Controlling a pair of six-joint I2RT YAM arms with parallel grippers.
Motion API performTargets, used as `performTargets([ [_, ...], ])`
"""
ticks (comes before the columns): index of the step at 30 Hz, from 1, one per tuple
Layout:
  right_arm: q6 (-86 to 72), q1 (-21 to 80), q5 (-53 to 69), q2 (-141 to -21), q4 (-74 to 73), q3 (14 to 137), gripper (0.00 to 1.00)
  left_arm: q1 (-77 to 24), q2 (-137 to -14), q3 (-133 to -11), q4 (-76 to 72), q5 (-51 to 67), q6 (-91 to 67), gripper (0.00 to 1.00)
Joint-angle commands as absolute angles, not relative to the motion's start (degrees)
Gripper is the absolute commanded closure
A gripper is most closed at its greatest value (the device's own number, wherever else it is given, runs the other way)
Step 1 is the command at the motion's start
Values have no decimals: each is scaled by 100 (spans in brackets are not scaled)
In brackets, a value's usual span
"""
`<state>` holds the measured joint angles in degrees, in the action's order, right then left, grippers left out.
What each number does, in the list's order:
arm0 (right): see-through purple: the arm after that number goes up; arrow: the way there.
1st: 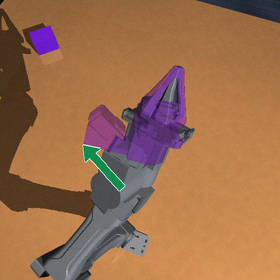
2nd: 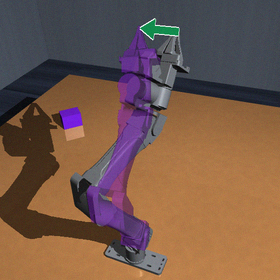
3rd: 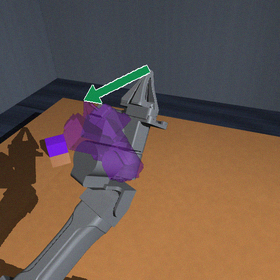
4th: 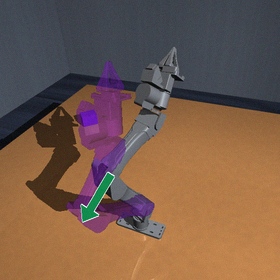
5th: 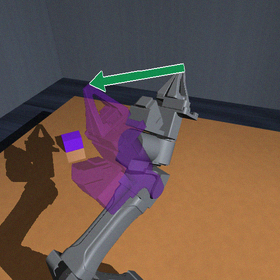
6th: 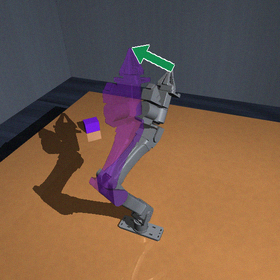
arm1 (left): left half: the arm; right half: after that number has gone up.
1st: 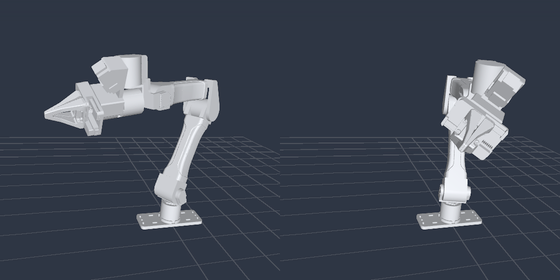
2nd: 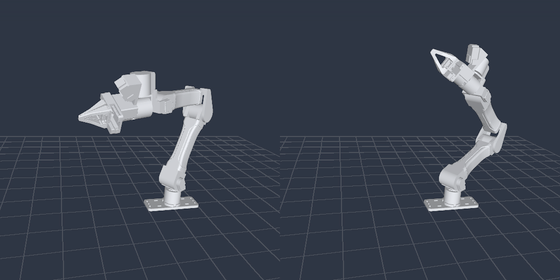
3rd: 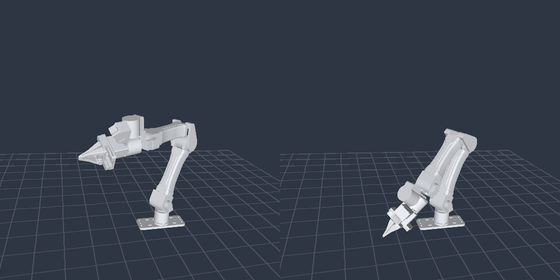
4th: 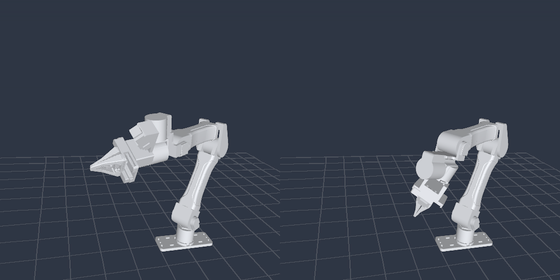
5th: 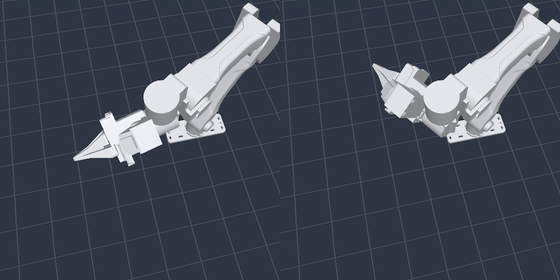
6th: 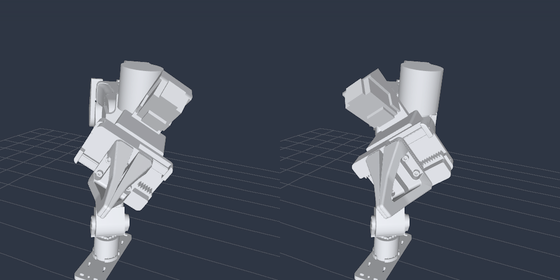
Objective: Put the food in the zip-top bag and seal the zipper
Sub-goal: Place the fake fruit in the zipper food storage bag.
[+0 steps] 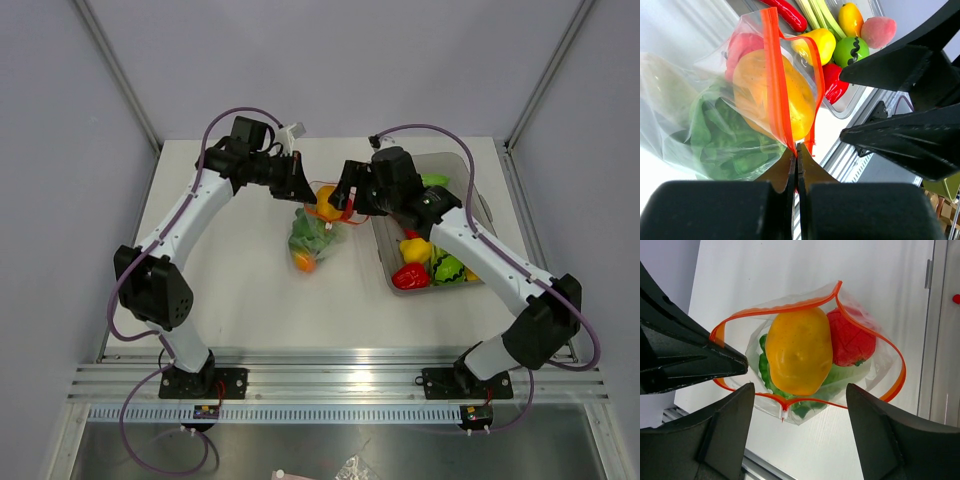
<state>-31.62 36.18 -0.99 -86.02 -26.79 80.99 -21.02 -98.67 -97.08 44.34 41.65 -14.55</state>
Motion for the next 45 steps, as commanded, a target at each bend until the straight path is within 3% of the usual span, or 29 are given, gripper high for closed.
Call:
performTargets([
  [1,-3129,3542,-36,-8656,-2505,8235,20,-2109,-9659,-10072,4210,4386,-1345,100],
  [2,-3181,3542,-18,-8692,-2479,8296,22,-2109,-9650,-10072,4201,4377,-1336,100],
  [5,-3339,3542,-18,-8771,-2303,8297,48,-2118,-9677,-10099,4245,4394,-1284,100],
  [6,-3375,3542,-26,-8789,-2268,8306,61,-2109,-9694,-10142,4263,4412,-1275,100],
  [13,-3507,3568,491,-9526,-2250,8622,79,-2153,-9878,-10230,4175,4553,-1354,100],
  [23,-3683,3700,1283,-10055,-1740,8490,80,-2399,-10283,-10222,4113,4632,-1354,100],
  [35,-3463,3691,960,-8843,-1986,7761,78,-2391,-10160,-10222,4201,4421,-1108,100],
  [38,-3323,3691,460,-8386,-2214,7568,70,-2391,-10169,-10204,4245,4412,-1020,100],
  [42,-3252,3569,114,-7990,-2452,7445,49,-2391,-10178,-10213,4254,4465,-984,100],
  [45,-3226,3402,132,-7901,-2513,7365,44,-2391,-10160,-10204,4263,4465,-958,100],
])
